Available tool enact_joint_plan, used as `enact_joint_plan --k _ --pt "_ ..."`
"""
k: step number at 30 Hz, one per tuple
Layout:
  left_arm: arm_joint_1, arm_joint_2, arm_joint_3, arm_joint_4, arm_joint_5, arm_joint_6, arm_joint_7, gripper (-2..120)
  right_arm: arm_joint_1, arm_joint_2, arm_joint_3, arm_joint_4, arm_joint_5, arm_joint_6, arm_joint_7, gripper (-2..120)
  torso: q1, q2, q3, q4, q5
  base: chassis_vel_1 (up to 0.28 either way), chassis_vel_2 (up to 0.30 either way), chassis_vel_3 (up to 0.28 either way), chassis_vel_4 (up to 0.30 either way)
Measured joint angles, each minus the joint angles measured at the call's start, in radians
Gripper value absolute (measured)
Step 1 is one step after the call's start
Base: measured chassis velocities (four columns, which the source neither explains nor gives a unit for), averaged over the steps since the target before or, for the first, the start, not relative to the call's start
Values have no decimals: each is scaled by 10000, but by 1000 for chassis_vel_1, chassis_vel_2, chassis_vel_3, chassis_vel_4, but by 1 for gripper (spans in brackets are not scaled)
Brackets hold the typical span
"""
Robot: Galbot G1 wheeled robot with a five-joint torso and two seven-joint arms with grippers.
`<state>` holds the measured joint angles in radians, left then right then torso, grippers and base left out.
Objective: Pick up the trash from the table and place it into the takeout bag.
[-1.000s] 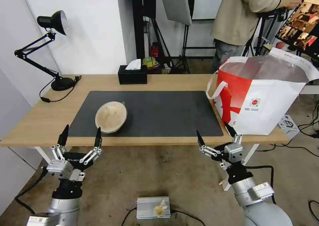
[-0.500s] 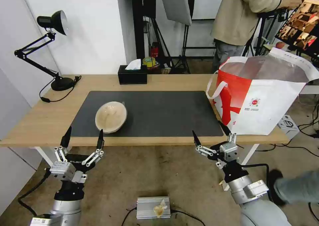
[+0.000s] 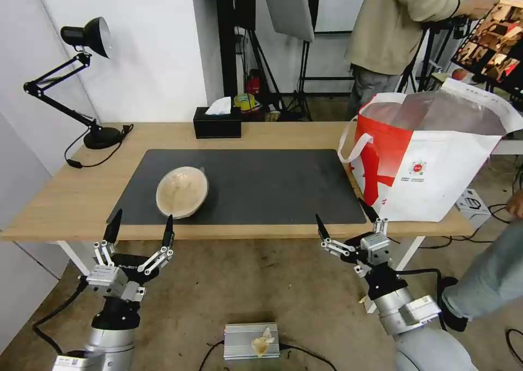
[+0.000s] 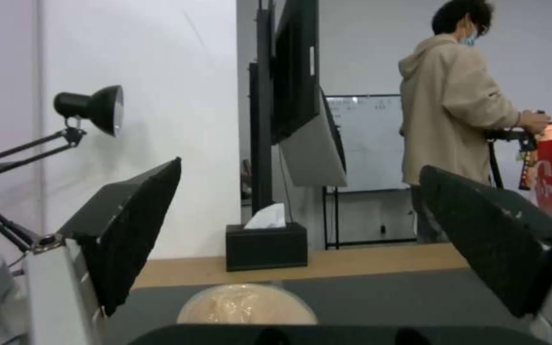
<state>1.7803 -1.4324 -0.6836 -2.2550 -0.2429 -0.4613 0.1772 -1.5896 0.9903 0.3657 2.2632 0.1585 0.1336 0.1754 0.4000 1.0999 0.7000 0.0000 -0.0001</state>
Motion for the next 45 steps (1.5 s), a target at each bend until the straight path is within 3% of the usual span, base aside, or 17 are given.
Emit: enact_joint_plan --k 5,13,21,38,45 --pt "-213 420 -25 105 -204 197 -47 100 0 1 1 0 1 0 2 100 0 0 0 0 0 0 0 0 0" --pt "-1244 1921 244 532 -442 852 -383 100 0 0 2 3 3 1 7 100 1 0 1 0 -1 0 0 0 0" --pt "-2130 2945 479 1023 -896 1264 -694 100 0 -1 2 4 3 4 10 100 1 0 0 0 -1 0 0 0 0" --pt "-3622 5163 1528 2531 -1403 1312 -672 100 1 0 3 4 3 5 11 100 1 0 1 1 0 0 0 0 0" --pt "-3970 5653 1866 2861 -1413 1472 -308 100 0 0 2 4 4 5 11 100 1 0 0 0 0 0 0 0 0"
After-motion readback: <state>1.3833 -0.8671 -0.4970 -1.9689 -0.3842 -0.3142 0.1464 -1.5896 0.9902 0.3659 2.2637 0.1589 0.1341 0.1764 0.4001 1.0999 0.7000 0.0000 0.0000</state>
